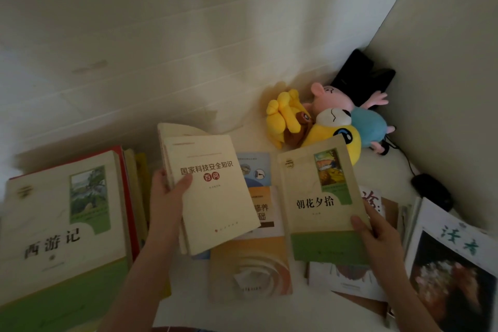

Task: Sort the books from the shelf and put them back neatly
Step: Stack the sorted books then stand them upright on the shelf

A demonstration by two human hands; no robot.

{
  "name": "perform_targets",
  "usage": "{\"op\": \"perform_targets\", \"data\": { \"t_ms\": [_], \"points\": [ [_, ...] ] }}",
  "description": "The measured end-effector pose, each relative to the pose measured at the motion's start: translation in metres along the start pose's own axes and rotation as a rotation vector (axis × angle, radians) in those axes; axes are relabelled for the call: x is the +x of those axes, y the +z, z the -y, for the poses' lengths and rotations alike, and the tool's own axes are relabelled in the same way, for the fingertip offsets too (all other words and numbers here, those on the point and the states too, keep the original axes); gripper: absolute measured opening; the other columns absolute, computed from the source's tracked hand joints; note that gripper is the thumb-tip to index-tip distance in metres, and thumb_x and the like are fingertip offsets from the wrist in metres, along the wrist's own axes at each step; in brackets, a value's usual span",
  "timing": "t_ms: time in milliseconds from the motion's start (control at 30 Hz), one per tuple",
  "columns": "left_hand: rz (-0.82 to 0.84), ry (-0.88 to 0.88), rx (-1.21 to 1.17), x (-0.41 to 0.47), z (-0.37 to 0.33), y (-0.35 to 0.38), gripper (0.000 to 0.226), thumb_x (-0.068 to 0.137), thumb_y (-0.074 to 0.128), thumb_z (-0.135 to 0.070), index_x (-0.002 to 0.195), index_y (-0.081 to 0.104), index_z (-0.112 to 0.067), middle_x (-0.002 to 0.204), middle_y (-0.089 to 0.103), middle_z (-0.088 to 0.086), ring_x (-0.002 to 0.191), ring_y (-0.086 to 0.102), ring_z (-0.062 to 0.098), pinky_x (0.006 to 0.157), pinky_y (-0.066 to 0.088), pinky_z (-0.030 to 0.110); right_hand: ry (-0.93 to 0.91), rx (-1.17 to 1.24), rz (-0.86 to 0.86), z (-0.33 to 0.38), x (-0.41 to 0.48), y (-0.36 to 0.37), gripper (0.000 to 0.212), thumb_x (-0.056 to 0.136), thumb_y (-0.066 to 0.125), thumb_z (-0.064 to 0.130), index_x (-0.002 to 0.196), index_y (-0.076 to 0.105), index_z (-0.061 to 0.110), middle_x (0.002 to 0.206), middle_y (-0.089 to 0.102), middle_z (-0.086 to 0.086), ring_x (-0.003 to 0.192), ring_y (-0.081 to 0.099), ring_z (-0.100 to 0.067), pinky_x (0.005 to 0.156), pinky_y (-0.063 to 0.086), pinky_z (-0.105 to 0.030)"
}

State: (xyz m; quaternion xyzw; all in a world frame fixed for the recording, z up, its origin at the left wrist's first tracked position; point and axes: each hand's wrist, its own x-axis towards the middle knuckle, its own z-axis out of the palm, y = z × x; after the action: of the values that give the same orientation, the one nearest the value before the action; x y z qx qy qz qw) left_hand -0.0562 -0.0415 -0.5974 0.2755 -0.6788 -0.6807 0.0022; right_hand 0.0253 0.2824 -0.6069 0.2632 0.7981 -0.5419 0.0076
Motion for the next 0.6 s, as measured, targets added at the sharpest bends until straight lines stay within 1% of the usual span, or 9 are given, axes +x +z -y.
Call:
{"op": "perform_targets", "data": {
  "t_ms": [100,167,233,300,367,433,500,567,600],
  "points": [
    [0.009,0.082,0.051,-0.003,-0.01,0.003,0.033,0.092,0.06,-0.016,0.121,0.045,-0.021,0.105,0.064,-0.008,0.089,0.067,0.013,0.071,0.055,0.034,-0.018,0.0,-0.009,0.0,0.0,-0.001,0.043,0.096,0.05,0.009,0.131,0.038,0.031,0.098,0.059,0.011,0.085,0.055,-0.002,0.065,0.042,-0.02],
    [0.033,0.085,0.036,-0.002,-0.016,0.005,0.033,0.092,0.061,-0.018,0.121,0.046,-0.022,0.105,0.065,-0.008,0.088,0.068,0.012,0.069,0.055,0.033,-0.02,-0.001,-0.015,0.0,0.0,-0.001,0.043,0.096,0.05,0.008,0.13,0.038,0.032,0.098,0.059,0.015,0.085,0.055,-0.002,0.067,0.044,-0.021],
    [0.068,0.009,-0.045,0.002,-0.017,0.007,0.031,0.091,0.062,-0.018,0.118,0.048,-0.023,0.106,0.067,-0.004,0.087,0.069,0.016,0.07,0.056,0.037,-0.021,-0.002,-0.019,-0.002,0.0,0.0,0.044,0.096,0.05,0.008,0.13,0.038,0.032,0.097,0.058,0.019,0.086,0.055,-0.002,0.069,0.046,-0.024],
    [0.099,-0.127,-0.127,0.004,-0.008,0.009,0.031,0.09,0.063,-0.017,0.118,0.05,-0.023,0.105,0.07,0.002,0.086,0.071,0.022,0.071,0.057,0.042,-0.019,0.008,-0.021,-0.002,0.0,0.001,0.043,0.096,0.05,0.008,0.13,0.039,0.031,0.095,0.057,0.019,0.084,0.055,-0.002,0.066,0.044,-0.021],
    [0.144,-0.255,-0.146,0.003,0.01,0.011,0.034,0.09,0.063,-0.016,0.12,0.048,-0.022,0.101,0.071,0.005,0.08,0.071,0.024,0.067,0.057,0.041,-0.02,0.023,-0.023,-0.001,0.0,0.001,0.042,0.096,0.05,0.007,0.129,0.04,0.031,0.094,0.057,0.019,0.082,0.054,0.0,0.063,0.042,-0.017],
    [0.176,-0.345,-0.123,-0.004,0.035,0.013,0.035,0.09,0.062,-0.015,0.12,0.046,-0.021,0.102,0.069,0.008,0.081,0.07,0.026,0.064,0.055,0.04,-0.016,0.035,-0.03,-0.001,0.001,0.002,0.042,0.096,0.05,0.006,0.129,0.04,0.031,0.094,0.057,0.019,0.082,0.055,0.0,0.06,0.044,-0.014],
    [0.185,-0.383,-0.059,-0.013,0.064,0.011,0.034,0.09,0.062,-0.016,0.119,0.045,-0.022,0.111,0.066,0.011,0.088,0.067,0.029,0.069,0.055,0.041,-0.005,0.04,-0.032,-0.002,0.003,0.001,0.043,0.096,0.05,0.007,0.13,0.041,0.031,0.095,0.058,0.018,0.083,0.056,-0.001,0.062,0.047,-0.016],
    [0.175,-0.354,0.044,-0.026,0.086,0.009,0.029,0.091,0.061,-0.019,0.115,0.046,-0.025,0.117,0.064,0.011,0.091,0.066,0.026,0.076,0.055,0.043,-0.007,0.032,-0.035,-0.002,0.004,0.0,0.043,0.096,0.05,0.007,0.13,0.041,0.032,0.096,0.059,0.018,0.084,0.057,-0.002,0.068,0.048,-0.022],
    [0.158,-0.331,0.09,-0.031,0.094,0.008,0.028,0.092,0.061,-0.019,0.115,0.047,-0.026,0.12,0.062,0.011,0.092,0.065,0.024,0.08,0.054,0.042,-0.009,0.028,-0.034,-0.003,0.005,-0.001,0.043,0.096,0.05,0.007,0.13,0.041,0.032,0.097,0.06,0.018,0.085,0.057,-0.002,0.068,0.047,-0.022]
  ]
}}
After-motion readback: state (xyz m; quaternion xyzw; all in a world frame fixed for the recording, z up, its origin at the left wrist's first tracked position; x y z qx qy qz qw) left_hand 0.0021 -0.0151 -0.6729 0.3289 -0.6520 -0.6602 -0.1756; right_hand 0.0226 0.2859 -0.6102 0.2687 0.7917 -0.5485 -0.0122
